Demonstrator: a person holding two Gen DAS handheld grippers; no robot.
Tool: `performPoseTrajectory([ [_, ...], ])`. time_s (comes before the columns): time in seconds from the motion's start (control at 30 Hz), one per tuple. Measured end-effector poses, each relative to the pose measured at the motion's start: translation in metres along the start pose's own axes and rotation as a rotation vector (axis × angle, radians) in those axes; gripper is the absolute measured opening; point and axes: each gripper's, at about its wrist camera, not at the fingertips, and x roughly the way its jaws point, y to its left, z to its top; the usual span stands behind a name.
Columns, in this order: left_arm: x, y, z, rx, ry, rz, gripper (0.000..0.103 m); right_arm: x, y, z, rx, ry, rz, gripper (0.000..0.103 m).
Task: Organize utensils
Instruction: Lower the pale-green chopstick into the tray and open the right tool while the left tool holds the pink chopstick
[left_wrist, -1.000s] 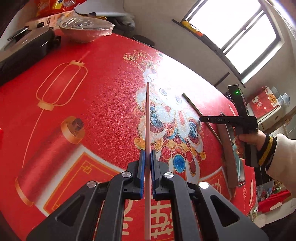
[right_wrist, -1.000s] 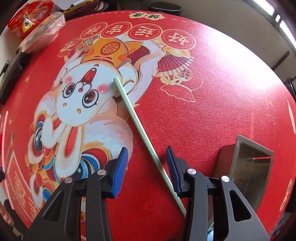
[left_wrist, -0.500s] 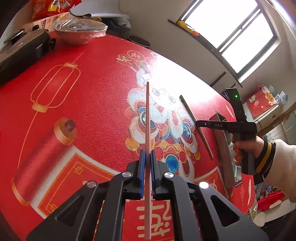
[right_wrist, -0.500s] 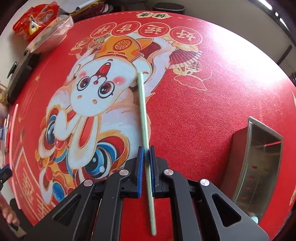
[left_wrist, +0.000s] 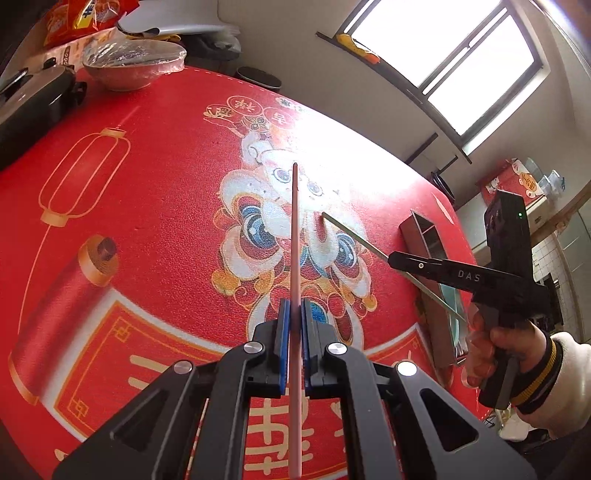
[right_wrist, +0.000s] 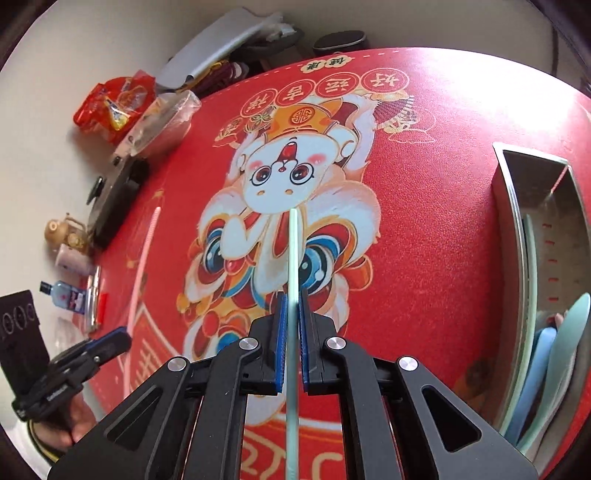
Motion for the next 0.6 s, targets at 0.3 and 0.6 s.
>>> performPoseTrajectory([
  [0.3, 0.011, -0.027, 0.000, 0.046, 0.017, -0.026, 0.006, -0.018, -0.013, -0.033, 0.070, -0.003, 0.040, 0.006],
  [0.6, 0.015, -0.039, -0.001, 0.057, 0.030, -0.043, 0.006, -0.063, -0.027, -0.031, 0.139, -0.126, 0.099, 0.006],
])
